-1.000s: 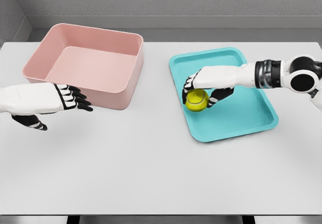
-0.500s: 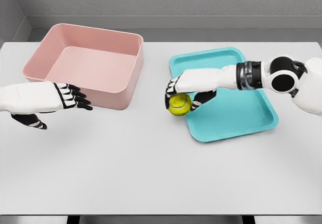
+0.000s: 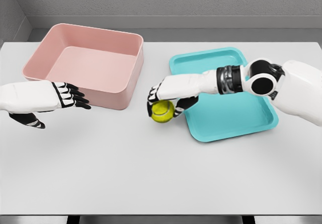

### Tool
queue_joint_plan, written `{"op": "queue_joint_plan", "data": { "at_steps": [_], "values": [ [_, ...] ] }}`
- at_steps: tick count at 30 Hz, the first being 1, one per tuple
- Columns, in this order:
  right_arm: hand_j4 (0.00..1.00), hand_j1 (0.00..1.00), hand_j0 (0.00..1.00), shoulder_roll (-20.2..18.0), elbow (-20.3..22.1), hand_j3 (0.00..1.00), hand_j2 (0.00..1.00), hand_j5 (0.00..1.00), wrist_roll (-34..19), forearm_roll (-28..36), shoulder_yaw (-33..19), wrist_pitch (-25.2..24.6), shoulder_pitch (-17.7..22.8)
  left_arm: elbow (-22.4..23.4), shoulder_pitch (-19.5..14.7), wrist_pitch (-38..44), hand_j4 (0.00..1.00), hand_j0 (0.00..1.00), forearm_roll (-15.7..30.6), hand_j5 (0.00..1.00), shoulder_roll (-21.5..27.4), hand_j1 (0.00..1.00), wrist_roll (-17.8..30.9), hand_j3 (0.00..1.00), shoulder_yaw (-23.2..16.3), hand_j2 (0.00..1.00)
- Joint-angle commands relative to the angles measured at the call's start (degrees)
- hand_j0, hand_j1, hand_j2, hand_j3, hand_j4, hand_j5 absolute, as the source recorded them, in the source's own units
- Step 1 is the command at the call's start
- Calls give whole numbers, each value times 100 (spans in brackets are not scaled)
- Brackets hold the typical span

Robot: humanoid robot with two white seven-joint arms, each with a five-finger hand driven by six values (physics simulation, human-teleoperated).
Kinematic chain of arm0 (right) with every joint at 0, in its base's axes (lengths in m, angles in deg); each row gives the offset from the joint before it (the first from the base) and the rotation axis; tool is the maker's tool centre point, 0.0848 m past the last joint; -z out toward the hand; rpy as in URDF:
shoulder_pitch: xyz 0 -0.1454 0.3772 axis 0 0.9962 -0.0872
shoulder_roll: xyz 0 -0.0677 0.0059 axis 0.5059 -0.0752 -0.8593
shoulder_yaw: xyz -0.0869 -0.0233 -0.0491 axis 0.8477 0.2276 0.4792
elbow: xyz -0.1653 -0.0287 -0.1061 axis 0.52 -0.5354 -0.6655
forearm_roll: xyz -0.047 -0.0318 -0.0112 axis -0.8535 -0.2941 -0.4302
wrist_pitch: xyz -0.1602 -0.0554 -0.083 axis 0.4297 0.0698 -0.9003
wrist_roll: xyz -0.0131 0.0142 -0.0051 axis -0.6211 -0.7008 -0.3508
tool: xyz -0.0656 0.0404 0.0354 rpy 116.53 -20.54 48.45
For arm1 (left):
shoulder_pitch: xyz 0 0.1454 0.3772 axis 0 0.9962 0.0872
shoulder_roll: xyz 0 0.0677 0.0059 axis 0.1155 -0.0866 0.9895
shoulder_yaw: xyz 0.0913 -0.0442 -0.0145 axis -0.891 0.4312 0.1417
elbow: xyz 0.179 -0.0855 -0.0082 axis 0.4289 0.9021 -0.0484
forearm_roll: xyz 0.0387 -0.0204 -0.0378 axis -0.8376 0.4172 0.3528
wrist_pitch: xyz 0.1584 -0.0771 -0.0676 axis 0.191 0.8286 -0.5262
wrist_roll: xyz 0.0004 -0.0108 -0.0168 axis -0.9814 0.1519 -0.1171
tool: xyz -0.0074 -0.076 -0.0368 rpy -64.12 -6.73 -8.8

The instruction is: Put the tennis from the blue tray into the pink basket with both arms

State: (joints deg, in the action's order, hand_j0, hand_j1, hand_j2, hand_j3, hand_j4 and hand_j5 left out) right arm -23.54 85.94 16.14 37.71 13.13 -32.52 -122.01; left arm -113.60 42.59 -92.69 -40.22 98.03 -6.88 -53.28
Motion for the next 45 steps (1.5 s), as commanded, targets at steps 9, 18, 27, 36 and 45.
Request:
{"op": "queue_joint_plan", "data": {
  "at_steps": [9,18,27,36,45],
  "values": [
    [56,56,56,388,-16,56,56,56,0,37,174,-20,26,0,-53,11,100,100,114,100,53,100,-2,100,12,100],
    [56,56,56,590,-60,56,56,56,9,37,341,-81,70,0,-9,11,100,100,158,100,53,100,-2,100,-6,100],
    [56,56,56,784,-297,56,56,56,18,37,516,-108,88,0,-44,11,100,100,984,100,589,100,-2,100,12,100],
    [57,57,57,819,-332,57,57,57,18,37,543,-126,105,-8,9,11,100,100,756,100,695,100,6,100,126,100],
    [100,100,100,819,-315,100,100,100,44,37,543,-442,105,-17,-35,11,100,100,765,100,-123,100,-2,100,135,100]
  ]
}}
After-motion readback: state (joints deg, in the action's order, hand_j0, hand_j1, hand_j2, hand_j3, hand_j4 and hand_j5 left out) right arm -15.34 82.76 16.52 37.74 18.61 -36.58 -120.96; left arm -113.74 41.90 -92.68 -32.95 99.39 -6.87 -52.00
